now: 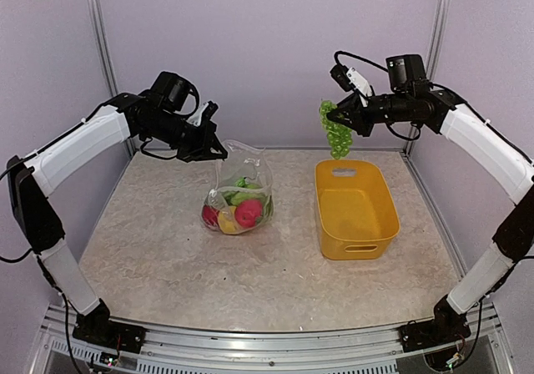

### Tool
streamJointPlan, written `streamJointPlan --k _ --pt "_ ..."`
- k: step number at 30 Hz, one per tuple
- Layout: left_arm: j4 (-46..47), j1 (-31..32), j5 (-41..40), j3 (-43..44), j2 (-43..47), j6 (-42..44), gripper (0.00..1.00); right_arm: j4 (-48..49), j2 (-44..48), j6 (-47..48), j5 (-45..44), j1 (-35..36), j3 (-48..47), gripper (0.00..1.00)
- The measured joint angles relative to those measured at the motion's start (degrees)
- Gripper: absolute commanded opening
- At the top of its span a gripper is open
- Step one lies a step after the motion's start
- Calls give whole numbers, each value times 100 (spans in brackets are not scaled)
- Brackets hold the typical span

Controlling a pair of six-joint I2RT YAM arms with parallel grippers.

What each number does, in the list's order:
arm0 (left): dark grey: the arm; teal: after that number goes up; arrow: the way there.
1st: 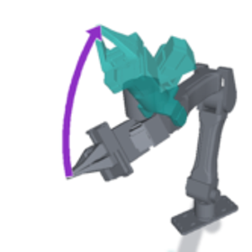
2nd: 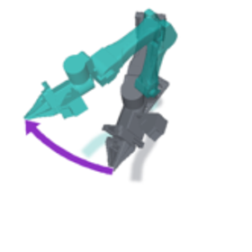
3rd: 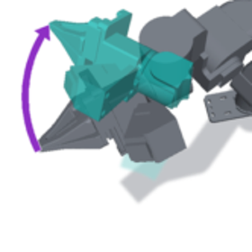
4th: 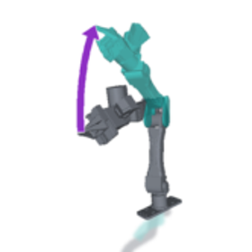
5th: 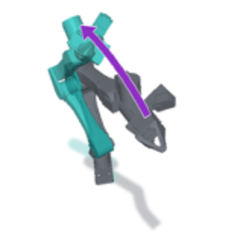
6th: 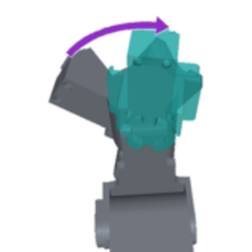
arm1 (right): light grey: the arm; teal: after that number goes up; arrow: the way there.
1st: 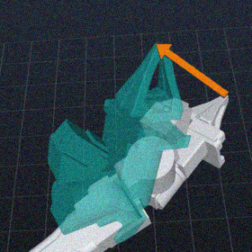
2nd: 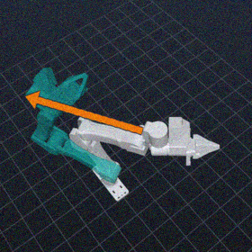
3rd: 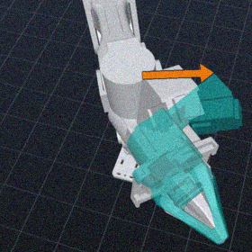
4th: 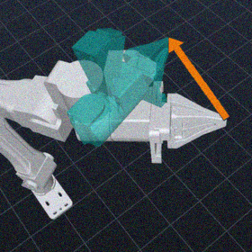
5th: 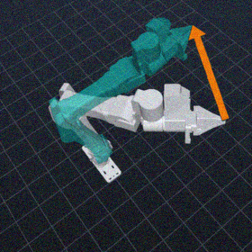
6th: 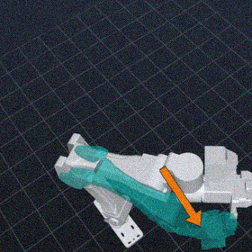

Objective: Place the food in the zip-top bag and seal the zipper
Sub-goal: Pick up the fake fruit from the bin, then place the fake fruit in the zipper food storage bag.

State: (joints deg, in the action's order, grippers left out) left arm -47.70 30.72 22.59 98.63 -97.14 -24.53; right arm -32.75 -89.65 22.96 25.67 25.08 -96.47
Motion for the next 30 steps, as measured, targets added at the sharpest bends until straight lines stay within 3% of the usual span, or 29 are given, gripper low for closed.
streamJointPlan --k 9,20,21,23,25,28,30 --pt "35 94 2 140 -98 -118 0 612 -380 -697 1147 758 -876 0" --pt "59 87 -7 149 -160 -142 0 2127 -1775 -2199 2061 1307 -1709 0" --pt "61 83 -7 149 -160 -146 0 2243 -1906 -2312 2096 1349 -1679 3" --pt "66 70 -7 149 -157 -157 0 2444 -2076 -2479 2194 1425 -1504 30" --pt "72 52 -9 149 -149 -160 0 2529 -2201 -2625 2286 1499 -1276 49" --pt "103 17 -9 118 -107 -160 0 2389 -2356 -2551 2295 1541 -1174 64" --pt "118 0 -11 74 -70 -160 0 2162 -2369 -2345 2212 1556 -1172 68"
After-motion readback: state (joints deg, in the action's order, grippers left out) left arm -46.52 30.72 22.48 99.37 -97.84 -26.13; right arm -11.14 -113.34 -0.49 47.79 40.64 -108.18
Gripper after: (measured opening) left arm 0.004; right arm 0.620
